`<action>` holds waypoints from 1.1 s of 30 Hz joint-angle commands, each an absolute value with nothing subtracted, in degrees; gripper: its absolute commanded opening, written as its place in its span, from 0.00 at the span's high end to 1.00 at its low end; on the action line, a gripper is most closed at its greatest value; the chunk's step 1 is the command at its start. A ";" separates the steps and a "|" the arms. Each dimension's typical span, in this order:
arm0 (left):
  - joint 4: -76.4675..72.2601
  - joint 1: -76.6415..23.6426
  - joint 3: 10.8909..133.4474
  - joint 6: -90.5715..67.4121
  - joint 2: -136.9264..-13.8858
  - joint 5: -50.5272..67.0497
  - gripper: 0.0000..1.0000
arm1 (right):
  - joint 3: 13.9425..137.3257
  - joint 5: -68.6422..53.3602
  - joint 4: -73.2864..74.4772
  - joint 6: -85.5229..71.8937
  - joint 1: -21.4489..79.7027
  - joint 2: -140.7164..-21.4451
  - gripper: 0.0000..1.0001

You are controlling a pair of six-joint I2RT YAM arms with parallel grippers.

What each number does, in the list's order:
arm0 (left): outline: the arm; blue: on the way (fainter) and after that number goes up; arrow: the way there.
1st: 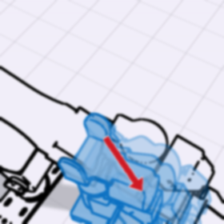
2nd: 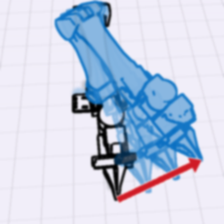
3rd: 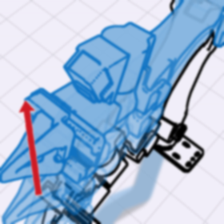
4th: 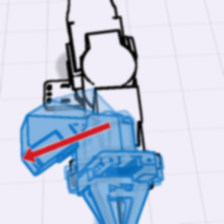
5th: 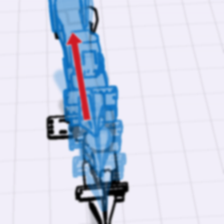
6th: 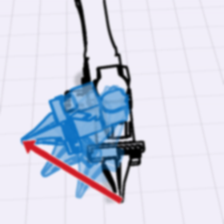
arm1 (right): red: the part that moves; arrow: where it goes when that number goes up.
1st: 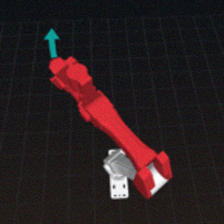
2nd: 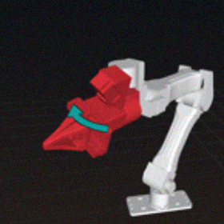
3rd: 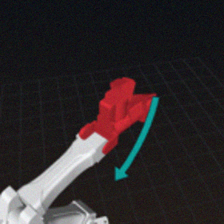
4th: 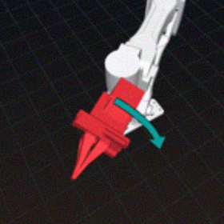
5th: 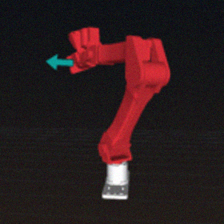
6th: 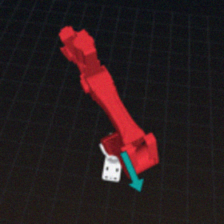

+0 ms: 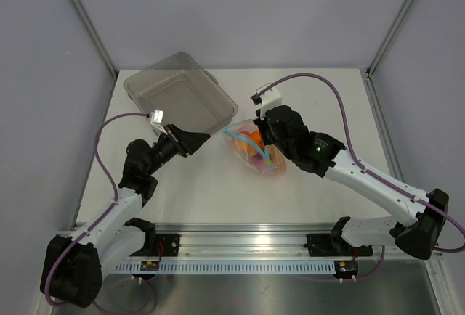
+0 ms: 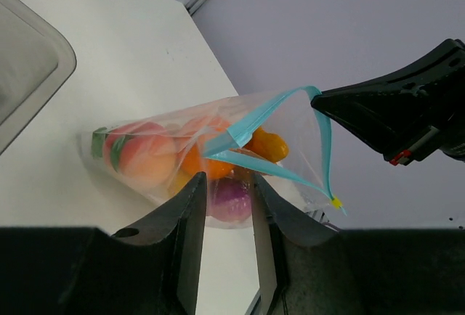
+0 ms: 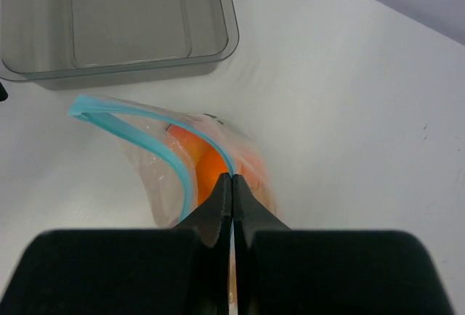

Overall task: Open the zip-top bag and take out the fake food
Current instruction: Open the zipper of the food storage bag at the center of the board.

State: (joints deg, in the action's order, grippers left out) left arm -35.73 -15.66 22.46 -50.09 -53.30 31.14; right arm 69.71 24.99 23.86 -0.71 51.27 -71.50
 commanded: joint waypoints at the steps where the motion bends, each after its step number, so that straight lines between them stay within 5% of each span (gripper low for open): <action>1: -30.59 -18.54 23.91 -52.12 -48.79 25.14 0.67 | 70.66 25.93 23.64 -4.39 50.89 -71.89 1.00; 14: -28.47 -28.91 23.20 -60.20 -46.66 15.21 0.68 | 70.49 24.26 23.03 -6.24 50.89 -71.81 1.00; 22: -33.31 -38.75 24.17 -60.30 -54.75 11.70 0.45 | 70.23 23.91 22.41 -6.77 50.89 -71.72 1.00; 33: -34.64 -43.15 24.43 -61.09 -57.66 5.19 0.32 | 69.61 23.29 21.27 -7.03 50.89 -71.19 1.00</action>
State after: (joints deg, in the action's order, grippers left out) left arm -30.94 -42.70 22.41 -60.73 -57.41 8.60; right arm 69.69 24.25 23.86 -6.31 51.27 -73.01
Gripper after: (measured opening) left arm 0.670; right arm 0.010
